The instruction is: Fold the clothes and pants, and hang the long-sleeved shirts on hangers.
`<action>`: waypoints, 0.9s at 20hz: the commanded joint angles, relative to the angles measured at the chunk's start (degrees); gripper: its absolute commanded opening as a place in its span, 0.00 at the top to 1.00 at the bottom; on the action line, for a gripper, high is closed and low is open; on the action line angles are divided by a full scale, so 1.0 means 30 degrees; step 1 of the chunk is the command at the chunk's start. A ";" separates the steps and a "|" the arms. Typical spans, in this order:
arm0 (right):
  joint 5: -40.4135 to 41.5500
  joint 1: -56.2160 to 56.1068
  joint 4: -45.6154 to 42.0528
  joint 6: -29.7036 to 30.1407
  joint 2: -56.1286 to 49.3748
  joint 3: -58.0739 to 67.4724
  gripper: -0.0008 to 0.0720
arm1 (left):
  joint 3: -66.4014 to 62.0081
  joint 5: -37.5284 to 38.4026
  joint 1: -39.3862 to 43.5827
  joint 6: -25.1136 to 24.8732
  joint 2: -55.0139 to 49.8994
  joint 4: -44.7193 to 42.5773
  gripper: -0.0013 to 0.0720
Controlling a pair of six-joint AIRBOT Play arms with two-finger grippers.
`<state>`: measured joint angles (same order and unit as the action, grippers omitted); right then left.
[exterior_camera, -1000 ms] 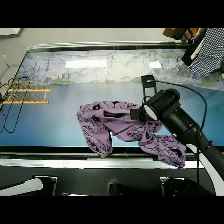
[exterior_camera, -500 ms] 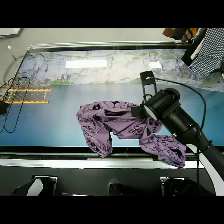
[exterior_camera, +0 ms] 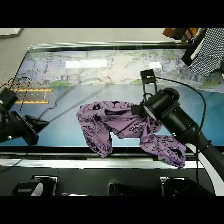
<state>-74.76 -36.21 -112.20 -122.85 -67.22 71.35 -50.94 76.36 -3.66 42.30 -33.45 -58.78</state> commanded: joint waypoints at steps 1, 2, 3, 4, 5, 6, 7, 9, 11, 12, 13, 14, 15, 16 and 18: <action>0.0117 0.0000 -0.0335 -0.0860 -0.0189 -0.0007 0.93 | 0.0736 0.0328 0.1647 -0.1632 0.0903 0.1639 0.95; 0.0044 0.0000 -0.0335 -0.0882 -0.0284 -0.0007 0.93 | 0.0860 0.0612 0.1603 -0.1858 0.1042 0.2127 0.95; -0.0087 0.0000 -0.0335 -0.1217 -0.0423 -0.0007 0.93 | 0.0954 0.1049 0.1610 -0.1982 0.1180 0.2302 0.95; -0.0102 0.0000 -0.0328 -0.1588 -0.0495 -0.0007 0.93 | 0.0962 0.1559 0.1610 -0.2011 0.1253 0.2324 0.95; -0.0095 0.0000 -0.0342 -0.2069 -0.0539 -0.0007 0.93 | 0.0962 0.2098 0.1610 -0.2127 0.1348 0.2317 0.95; -0.0095 0.0000 -0.0408 -0.2608 -0.0590 -0.0007 0.93 | 0.0962 0.2514 0.1610 -0.2135 0.1406 0.2302 0.95; -0.0087 0.0000 -0.0423 -0.3038 -0.0656 -0.0007 0.93 | 0.0962 0.2747 0.1603 -0.2135 0.1479 0.2259 0.95; -0.0153 0.0000 -0.0401 -0.3534 -0.0918 -0.0007 0.93 | 0.0954 0.2754 0.1603 -0.2127 0.1749 0.2259 0.95; -0.0627 0.0000 -0.0474 -0.3905 -0.1362 -0.0007 0.94 | 0.0954 0.2761 0.1603 -0.2120 0.2018 0.2251 0.95; -0.0729 0.0000 -0.0466 -0.4204 -0.1530 -0.0007 0.94 | 0.0954 0.2769 0.1603 -0.2120 0.2084 0.2244 0.95; -0.0699 0.0000 -0.0459 -0.4510 -0.1617 -0.0007 0.94 | 0.0954 0.2769 0.1603 -0.2113 0.2084 0.2244 0.95; -0.0597 0.0000 -0.0481 -0.4743 -0.1625 -0.0007 0.94 | 0.0962 0.2769 0.1603 -0.2120 0.2062 0.2237 0.95; -0.0576 0.0000 -0.0546 -0.5071 -0.1617 -0.0007 0.94 | 0.0962 0.2769 0.1603 -0.2120 0.2004 0.2164 0.95; -0.0554 0.0000 -0.0597 -0.5311 -0.1625 -0.0007 0.94 | 0.0962 0.2769 0.1603 -0.2120 0.1938 0.2018 0.95; -0.0554 0.0000 -0.0845 -0.6003 -0.1625 -0.0007 0.94 | 0.0962 0.2769 0.1603 -0.2120 0.1931 0.1508 0.95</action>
<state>-76.34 -36.21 -113.97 -137.58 -71.88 71.35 -48.07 84.51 1.13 35.99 -27.62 -52.64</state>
